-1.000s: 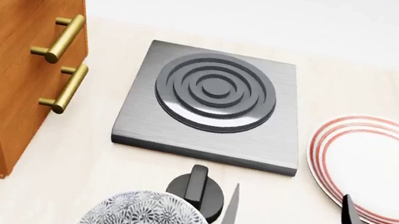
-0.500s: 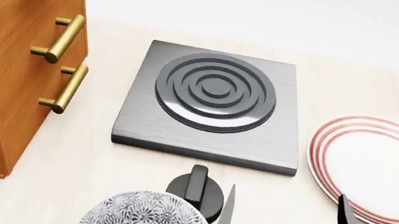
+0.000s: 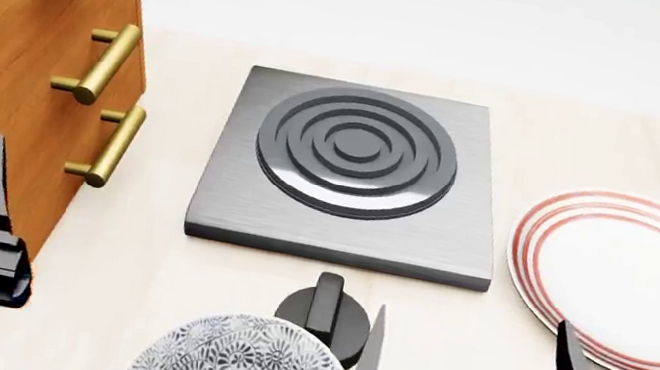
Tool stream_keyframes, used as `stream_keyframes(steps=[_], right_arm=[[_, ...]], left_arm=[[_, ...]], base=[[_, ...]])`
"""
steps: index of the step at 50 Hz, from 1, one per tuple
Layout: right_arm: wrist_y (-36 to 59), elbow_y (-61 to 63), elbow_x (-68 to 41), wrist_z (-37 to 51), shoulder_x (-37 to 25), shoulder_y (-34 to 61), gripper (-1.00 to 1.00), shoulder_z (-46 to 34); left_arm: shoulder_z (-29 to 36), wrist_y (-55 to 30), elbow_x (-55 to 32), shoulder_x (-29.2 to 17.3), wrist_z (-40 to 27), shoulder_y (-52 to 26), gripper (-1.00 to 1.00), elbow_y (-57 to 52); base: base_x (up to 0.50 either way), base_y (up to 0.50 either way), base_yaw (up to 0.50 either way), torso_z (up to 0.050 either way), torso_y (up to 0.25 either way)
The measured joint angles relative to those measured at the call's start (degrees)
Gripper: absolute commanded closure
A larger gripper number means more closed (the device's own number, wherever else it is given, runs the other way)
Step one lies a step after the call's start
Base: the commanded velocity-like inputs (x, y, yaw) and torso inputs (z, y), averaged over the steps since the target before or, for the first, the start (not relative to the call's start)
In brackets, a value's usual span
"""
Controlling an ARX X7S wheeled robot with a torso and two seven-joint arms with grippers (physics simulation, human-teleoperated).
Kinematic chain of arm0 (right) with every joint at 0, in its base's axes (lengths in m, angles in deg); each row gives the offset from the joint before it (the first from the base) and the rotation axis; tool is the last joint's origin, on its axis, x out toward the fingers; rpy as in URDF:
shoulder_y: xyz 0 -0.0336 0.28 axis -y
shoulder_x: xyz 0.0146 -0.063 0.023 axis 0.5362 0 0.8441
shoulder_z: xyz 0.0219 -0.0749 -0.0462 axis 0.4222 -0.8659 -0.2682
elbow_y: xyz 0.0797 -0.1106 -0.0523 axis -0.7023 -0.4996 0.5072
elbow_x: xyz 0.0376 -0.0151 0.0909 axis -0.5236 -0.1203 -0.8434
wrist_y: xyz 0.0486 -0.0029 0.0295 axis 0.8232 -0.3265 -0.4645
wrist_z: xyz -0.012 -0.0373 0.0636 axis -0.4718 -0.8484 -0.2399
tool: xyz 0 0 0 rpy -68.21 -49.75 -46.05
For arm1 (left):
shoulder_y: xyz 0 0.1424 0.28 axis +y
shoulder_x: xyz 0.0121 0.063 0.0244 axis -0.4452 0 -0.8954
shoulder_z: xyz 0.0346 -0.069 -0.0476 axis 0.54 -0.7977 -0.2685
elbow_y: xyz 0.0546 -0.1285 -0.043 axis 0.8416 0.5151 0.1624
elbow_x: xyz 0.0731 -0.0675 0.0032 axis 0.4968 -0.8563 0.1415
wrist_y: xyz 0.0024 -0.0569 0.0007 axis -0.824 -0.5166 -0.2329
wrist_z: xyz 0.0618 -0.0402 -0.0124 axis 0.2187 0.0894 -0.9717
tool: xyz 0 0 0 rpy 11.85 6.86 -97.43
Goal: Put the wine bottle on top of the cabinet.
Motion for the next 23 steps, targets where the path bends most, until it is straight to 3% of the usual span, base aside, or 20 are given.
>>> stream_keyframes(steps=[23], right_arm=[[-0.27, -0.27, 0.18, -0.29, 0.06, -0.33, -1.00, 0.18]], left_arm=[[8.18, 7.49, 8.53, 5.48, 1.54, 10.07, -1.00, 3.94]], base=[[0.00, 0.00, 0.00, 0.000, 0.000]])
